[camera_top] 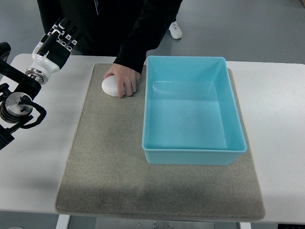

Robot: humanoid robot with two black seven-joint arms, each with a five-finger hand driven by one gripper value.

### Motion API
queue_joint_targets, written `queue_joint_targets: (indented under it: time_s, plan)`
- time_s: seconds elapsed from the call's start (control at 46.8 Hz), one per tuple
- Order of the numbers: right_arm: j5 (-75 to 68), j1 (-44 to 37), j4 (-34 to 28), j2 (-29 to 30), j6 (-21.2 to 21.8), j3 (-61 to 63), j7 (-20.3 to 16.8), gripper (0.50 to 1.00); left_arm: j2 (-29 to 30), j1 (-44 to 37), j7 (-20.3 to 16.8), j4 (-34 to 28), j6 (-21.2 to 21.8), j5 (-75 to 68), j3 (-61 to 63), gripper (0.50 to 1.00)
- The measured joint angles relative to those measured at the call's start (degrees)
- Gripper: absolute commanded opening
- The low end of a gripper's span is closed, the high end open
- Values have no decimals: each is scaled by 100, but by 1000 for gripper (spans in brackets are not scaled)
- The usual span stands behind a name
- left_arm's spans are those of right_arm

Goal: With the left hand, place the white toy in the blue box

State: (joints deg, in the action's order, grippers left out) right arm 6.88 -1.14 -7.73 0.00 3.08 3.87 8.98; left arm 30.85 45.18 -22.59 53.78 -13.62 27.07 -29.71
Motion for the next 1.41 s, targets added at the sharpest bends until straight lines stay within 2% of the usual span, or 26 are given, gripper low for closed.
queue_joint_targets:
  time_s: [1.41]
  plan:
    - [-2,0,0,0,0,0,-2,936,0,10,-46,-17,-85,1,-18,1000]
